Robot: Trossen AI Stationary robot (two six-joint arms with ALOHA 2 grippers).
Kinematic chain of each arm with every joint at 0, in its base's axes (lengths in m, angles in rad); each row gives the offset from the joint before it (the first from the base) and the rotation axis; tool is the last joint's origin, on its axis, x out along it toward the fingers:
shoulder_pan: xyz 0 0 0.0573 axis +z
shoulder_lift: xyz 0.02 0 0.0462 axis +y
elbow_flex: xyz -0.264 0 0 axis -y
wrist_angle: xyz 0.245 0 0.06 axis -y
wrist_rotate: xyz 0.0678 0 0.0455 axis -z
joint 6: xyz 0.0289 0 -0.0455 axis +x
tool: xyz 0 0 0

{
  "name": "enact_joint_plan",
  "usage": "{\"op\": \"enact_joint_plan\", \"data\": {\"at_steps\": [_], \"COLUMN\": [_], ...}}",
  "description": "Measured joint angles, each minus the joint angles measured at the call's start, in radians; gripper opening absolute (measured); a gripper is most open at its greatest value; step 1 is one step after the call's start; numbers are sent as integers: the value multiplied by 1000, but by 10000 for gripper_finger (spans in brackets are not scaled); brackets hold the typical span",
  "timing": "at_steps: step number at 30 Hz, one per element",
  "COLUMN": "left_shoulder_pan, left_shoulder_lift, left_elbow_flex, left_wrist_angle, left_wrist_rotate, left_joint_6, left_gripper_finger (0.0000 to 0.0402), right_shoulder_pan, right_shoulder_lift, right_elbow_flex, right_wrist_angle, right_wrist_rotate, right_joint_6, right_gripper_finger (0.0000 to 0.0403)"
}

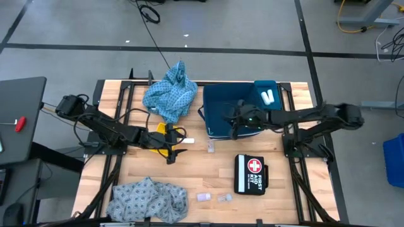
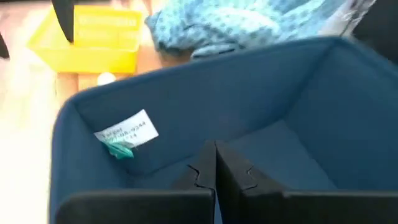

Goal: Pick & place medical supplies in basket/bin
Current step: Adjust the blue laundry organizer, then put the white rolled gauze into the blue bin

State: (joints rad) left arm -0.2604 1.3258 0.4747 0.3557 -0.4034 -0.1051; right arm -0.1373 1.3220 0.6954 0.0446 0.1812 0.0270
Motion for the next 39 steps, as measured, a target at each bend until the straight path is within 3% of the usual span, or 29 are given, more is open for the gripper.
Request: {"op": "enact_joint_plan", "data": {"at_steps": [13,25,39], "left_shoulder_pan": [0,-2,-2], "left_shoulder_lift": [0,-1,48], "left_elbow_flex": [0,-1,-2], "left_wrist_angle": [-8,-24,-50], "left_wrist_rotate": [0,1,49], "left_joint_6": [7,7,-51], "left_gripper_finger": [282,282,282], "right_shoulder_pan": [-13,-13,143], "right_shoulder_lift": [360,392,251], "right_elbow_flex": [289,355,355], "right_wrist_angle": [5,106,86], "right_wrist_rotate": [-222,-287,54], "right_joint_6": [-123,-188,-245], "right_gripper_finger": [1,0,7]}}
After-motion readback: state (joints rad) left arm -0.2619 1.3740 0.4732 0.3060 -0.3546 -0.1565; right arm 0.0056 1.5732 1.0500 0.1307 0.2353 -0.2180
